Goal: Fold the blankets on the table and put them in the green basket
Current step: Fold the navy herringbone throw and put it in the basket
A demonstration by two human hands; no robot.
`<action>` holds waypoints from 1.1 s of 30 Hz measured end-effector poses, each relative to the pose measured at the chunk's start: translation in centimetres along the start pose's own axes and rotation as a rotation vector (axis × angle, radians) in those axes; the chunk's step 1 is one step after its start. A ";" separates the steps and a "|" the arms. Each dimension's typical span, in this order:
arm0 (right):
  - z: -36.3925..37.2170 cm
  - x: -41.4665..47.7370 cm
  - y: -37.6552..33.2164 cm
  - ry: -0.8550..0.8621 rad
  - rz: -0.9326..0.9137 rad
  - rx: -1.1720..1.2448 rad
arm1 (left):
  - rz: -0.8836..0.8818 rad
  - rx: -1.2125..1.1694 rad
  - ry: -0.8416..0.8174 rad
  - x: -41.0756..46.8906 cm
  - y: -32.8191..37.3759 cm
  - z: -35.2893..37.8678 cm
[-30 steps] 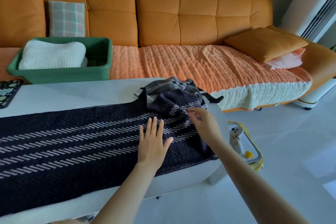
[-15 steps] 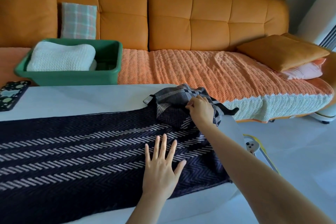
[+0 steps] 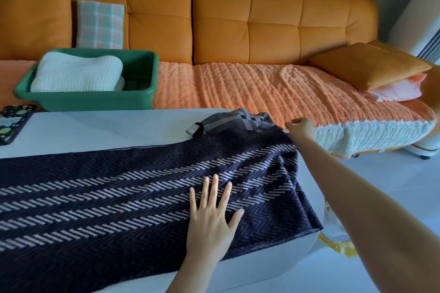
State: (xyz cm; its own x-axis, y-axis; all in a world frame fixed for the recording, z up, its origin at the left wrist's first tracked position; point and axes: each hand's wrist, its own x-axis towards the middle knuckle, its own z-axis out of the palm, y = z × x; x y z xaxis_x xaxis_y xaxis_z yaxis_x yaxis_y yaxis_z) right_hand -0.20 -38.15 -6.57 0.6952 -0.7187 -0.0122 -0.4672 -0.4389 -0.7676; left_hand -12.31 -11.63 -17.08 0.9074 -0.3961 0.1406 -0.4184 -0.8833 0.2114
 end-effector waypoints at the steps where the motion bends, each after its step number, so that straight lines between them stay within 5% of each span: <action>1: -0.1 -0.2 0.1 -0.048 0.006 -0.020 | 0.001 -0.001 0.002 0.0 0.0 0.0; 6: -1.1 -1.7 2.4 -0.276 0.180 -0.043 | 0.002 0.001 0.017 0.1 0.0 0.2; 11: -3.0 -3.3 5.3 -0.467 0.150 -0.102 | 0.002 0.018 0.020 0.1 0.0 0.3; 21: -3.9 -3.0 5.3 -0.359 0.005 0.017 | 0.011 0.044 0.022 0.1 -0.1 0.3; 27: -5.6 -5.3 7.1 -0.583 0.086 -0.264 | 0.014 0.051 0.029 0.1 -0.1 0.4; 33: -7.2 -6.0 9.4 -0.533 0.166 0.137 | 0.019 0.062 0.033 0.1 -0.2 0.4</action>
State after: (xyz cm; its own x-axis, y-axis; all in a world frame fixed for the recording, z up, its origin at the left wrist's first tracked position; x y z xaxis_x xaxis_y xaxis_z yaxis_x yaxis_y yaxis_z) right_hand -12.73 -41.82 -9.15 0.8146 -0.3848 -0.4340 -0.5432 -0.2438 -0.8034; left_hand -12.13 -11.59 -17.54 0.8970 -0.4056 0.1757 -0.4314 -0.8899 0.1482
